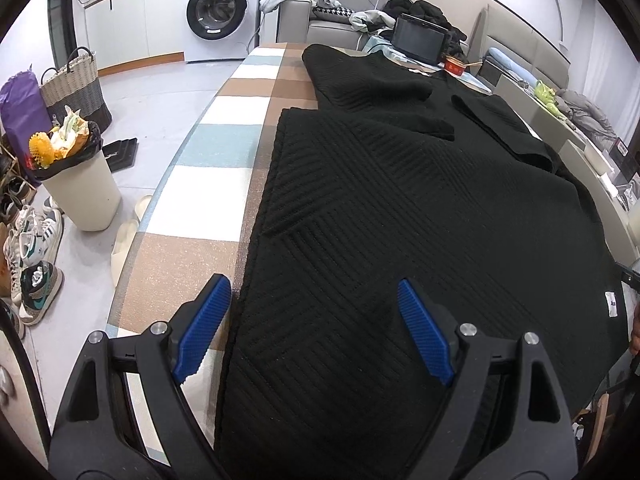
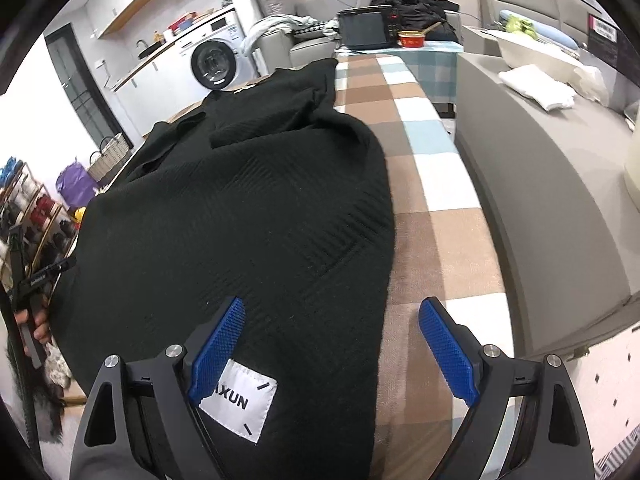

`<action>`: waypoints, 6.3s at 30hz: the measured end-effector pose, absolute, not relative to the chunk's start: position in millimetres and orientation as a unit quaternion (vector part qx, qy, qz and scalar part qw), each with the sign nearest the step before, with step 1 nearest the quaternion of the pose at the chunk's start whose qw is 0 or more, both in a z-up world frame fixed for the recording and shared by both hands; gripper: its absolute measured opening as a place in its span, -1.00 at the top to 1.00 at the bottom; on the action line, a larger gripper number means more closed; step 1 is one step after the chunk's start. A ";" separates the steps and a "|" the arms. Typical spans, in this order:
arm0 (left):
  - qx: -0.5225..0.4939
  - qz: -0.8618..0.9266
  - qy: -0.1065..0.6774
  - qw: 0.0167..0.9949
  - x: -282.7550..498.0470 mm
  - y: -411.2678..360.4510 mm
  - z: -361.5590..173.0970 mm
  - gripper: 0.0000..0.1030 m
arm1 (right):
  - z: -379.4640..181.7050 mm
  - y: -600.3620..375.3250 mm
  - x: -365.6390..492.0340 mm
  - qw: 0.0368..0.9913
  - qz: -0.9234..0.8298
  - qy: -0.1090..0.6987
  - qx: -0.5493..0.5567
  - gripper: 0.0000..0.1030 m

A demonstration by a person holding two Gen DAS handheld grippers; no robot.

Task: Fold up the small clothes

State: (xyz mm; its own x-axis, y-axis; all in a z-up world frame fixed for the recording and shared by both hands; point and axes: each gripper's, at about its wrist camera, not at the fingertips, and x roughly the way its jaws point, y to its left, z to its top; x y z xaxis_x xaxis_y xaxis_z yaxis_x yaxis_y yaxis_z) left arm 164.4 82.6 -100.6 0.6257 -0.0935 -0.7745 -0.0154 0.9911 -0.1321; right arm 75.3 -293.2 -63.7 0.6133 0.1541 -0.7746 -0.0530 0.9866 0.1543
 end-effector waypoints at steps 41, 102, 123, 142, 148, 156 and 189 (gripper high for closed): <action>-0.014 -0.050 0.428 0.902 132.9 70.2 -99.3 0.28 | -67.1 -276.5 64.9 0.901 0.091 0.423 0.024 0.04; -0.071 -0.058 0.338 0.937 142.2 83.7 -62.6 0.90 | -63.9 -285.9 100.4 0.919 0.105 0.370 0.083 0.13; -0.090 -0.051 0.330 0.938 260.3 87.6 -14.3 0.90 | 4.1 -282.8 187.6 0.943 0.033 0.309 0.117 0.86; -0.128 -0.048 0.435 0.890 316.5 102.6 -95.7 -0.38 | -53.1 -317.2 215.1 0.884 0.064 0.431 0.167 -0.30; -0.132 -0.058 0.429 0.892 323.8 93.1 -102.6 0.09 | -57.1 -300.3 232.2 0.889 0.057 0.433 0.139 -0.06; -0.081 -0.058 0.425 0.900 299.0 75.6 -97.6 0.47 | -62.4 -290.5 235.2 0.882 0.070 0.451 0.115 0.58; -0.099 0.026 0.382 0.919 152.6 119.3 -50.1 0.14 | -41.1 -320.5 89.2 0.886 0.058 0.415 0.198 -0.02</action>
